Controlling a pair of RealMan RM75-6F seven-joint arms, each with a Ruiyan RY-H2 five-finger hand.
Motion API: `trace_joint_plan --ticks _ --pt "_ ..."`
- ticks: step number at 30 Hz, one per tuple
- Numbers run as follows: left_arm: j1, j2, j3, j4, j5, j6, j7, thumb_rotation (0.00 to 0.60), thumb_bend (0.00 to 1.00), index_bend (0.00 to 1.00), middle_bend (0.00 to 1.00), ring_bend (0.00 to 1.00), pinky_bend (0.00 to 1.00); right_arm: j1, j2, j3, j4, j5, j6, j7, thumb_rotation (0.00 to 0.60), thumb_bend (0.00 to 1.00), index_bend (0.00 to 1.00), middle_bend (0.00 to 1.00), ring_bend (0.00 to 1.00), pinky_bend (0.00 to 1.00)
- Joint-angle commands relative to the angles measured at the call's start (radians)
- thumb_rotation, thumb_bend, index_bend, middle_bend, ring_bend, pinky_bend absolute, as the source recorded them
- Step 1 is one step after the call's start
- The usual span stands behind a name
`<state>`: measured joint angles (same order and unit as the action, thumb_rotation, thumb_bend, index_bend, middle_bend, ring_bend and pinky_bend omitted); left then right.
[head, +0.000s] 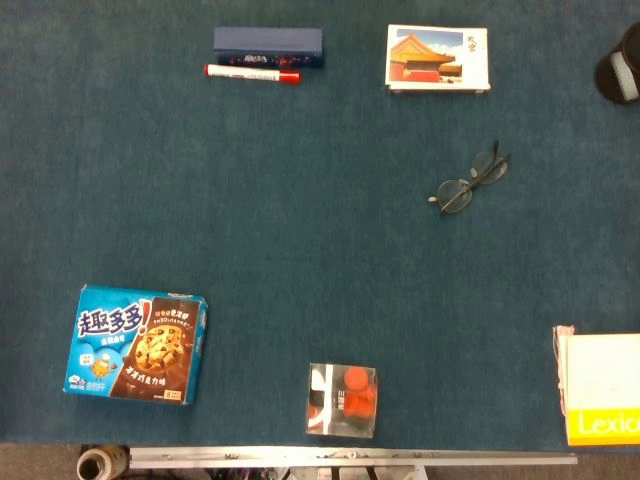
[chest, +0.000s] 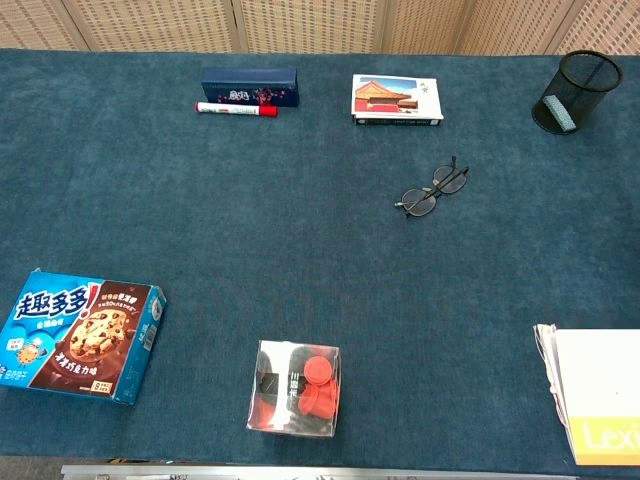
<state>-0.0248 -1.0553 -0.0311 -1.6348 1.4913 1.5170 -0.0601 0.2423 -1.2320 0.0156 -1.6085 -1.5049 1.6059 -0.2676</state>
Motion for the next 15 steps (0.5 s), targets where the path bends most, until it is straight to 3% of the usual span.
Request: trace_joint_plan --ticks 1,15 --pt "-0.001 -0.001 -0.001 0.001 -0.003 -0.002 0.001 0.6 0.05 0.53 0.47 0.34 0.49 -0.028 0.003 0.003 0.013 0.024 0.008 0.025 0.6 0.29 0.35 0.2 0.03 0.17" --pt "-0.014 -0.015 -0.007 0.01 -0.042 -0.042 0.019 0.6 0.05 0.53 0.47 0.34 0.49 -0.091 -0.004 0.029 0.121 0.078 -0.033 0.201 0.6 0.29 0.35 0.2 0.03 0.17"
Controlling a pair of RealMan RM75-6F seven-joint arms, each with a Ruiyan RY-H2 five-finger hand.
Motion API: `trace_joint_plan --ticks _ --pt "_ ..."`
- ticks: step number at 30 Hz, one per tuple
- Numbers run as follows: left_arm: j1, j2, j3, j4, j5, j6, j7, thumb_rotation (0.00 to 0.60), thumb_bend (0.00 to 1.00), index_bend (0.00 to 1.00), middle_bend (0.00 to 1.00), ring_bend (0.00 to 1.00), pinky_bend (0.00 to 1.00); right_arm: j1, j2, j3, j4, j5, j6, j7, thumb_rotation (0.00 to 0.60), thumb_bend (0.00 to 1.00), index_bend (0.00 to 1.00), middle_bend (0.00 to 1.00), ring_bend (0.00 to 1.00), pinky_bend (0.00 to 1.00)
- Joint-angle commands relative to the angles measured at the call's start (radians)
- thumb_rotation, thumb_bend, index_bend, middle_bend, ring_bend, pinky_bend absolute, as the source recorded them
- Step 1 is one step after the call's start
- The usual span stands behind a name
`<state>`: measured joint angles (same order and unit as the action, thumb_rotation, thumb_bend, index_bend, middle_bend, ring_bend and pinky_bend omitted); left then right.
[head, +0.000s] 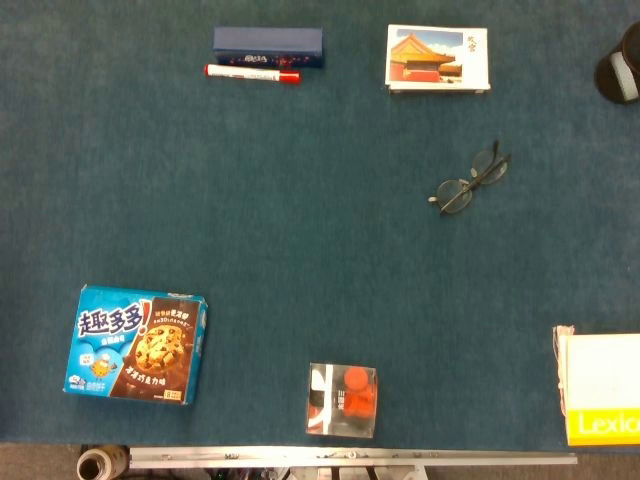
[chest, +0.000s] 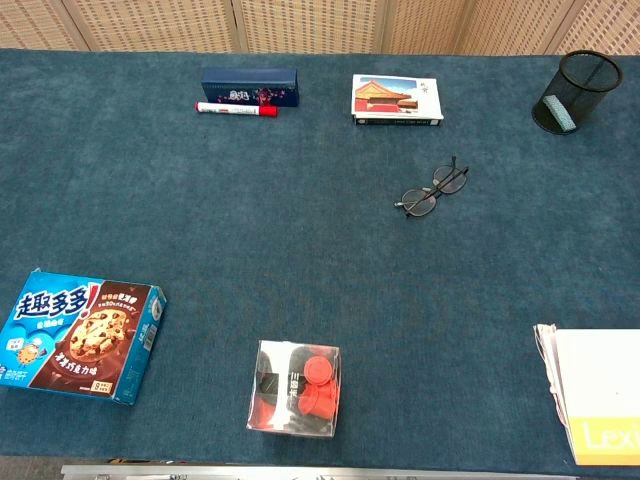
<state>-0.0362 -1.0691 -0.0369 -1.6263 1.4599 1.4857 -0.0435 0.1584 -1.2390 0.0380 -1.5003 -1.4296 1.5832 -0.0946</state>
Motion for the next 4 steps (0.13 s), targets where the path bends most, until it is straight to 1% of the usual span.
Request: trace_joint_plan --ticks 1,4 --pt "-0.004 -0.002 -0.002 0.003 -0.018 -0.017 0.004 0.6 0.05 0.53 0.47 0.34 0.49 -0.008 0.005 0.008 0.014 0.003 -0.016 0.037 0.6 0.29 0.35 0.2 0.03 0.17" --pt "-0.006 -0.005 -0.005 0.003 -0.026 -0.022 0.008 0.6 0.05 0.53 0.47 0.34 0.49 -0.009 0.012 0.013 0.019 0.001 -0.03 0.059 0.6 0.29 0.35 0.2 0.03 0.17"
